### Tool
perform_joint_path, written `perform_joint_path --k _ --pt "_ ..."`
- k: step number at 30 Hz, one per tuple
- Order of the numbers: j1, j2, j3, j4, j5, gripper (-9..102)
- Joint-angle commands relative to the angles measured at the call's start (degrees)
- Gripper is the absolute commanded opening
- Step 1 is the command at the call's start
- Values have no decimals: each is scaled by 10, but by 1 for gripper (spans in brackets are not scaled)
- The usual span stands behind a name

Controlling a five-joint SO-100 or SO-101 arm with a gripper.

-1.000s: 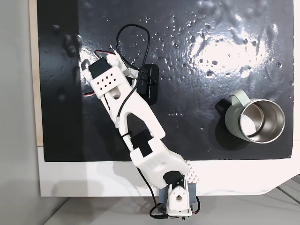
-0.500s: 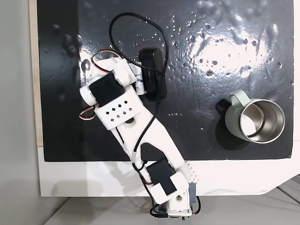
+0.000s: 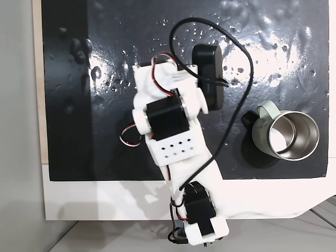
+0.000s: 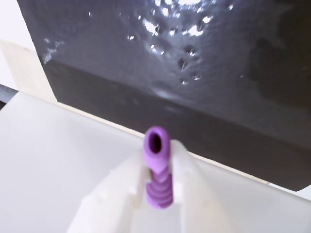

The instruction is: Grasp a pengrip and put it in the cup.

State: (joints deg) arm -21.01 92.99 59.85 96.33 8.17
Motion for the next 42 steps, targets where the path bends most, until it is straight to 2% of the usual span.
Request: perform_joint_path --k 1,16,27,34,42 --pt "51 85 35 4 -32 0" --pt "384 323 241 4 -265 0" --pt "629 294 248 2 -409 0" --pt "700 249 247 -14 -448 0" --pt "721 216 247 -42 -450 0"
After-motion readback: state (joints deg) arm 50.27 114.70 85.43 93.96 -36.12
